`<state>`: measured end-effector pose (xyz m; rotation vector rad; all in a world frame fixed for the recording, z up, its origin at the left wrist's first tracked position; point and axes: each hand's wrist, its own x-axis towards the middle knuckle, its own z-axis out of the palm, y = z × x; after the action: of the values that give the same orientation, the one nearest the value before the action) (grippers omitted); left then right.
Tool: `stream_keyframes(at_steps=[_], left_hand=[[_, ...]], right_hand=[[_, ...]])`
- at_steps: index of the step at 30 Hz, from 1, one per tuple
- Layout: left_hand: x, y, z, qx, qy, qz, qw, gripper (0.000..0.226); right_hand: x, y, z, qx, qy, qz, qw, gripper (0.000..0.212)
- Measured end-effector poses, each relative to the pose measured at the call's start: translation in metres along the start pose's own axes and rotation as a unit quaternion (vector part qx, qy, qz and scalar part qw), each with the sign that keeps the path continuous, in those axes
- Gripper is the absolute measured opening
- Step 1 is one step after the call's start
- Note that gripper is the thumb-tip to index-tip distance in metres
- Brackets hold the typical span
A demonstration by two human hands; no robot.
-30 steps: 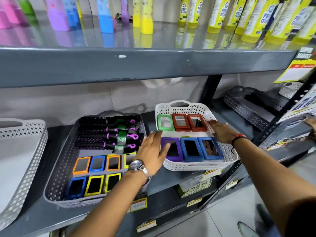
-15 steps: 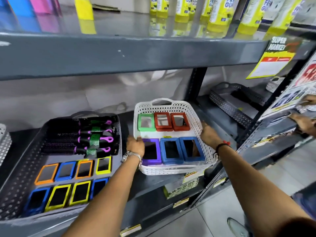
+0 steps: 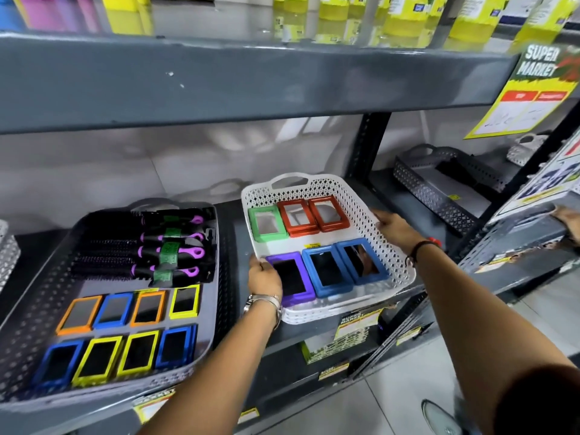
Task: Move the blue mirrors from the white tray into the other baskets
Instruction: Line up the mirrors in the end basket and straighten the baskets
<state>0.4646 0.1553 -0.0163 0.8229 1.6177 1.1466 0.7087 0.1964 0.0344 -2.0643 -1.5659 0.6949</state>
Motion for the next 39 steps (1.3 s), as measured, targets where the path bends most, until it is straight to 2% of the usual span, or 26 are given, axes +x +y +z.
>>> stream_keyframes(at_steps=[12, 16, 19, 23, 29, 34, 39], left_hand=[[-0.009, 0.003, 0.001, 0.017, -0.019, 0.004, 1.0, 0.045], [-0.006, 0.022, -0.01, 0.033, -0.036, 0.062, 0.997, 0.05], [-0.005, 0.045, -0.027, 0.02, -0.038, 0.105, 0.994, 0.052], [0.007, 0.073, -0.077, 0.064, 0.01, 0.164, 0.984, 0.047], [0.032, 0.085, -0.198, 0.142, 0.124, 0.19, 0.963, 0.043], [0.052, 0.056, -0.285, 0.225, 0.148, 0.163, 0.949, 0.042], [0.054, 0.028, -0.315, 0.296, 0.112, 0.103, 0.943, 0.048]], right_hand=[[0.005, -0.001, -0.004, -0.036, -0.013, -0.004, 0.999, 0.045], [0.002, -0.023, 0.002, -0.044, 0.02, -0.004, 0.999, 0.046], [-0.006, -0.059, 0.023, 0.018, 0.036, -0.058, 0.997, 0.043], [-0.025, -0.129, 0.068, 0.067, 0.033, -0.136, 0.988, 0.039], [-0.065, -0.209, 0.142, 0.092, 0.006, -0.186, 0.978, 0.035], [-0.09, -0.221, 0.181, 0.07, -0.017, -0.163, 0.984, 0.037], [-0.103, -0.209, 0.196, 0.038, -0.043, -0.075, 0.996, 0.046]])
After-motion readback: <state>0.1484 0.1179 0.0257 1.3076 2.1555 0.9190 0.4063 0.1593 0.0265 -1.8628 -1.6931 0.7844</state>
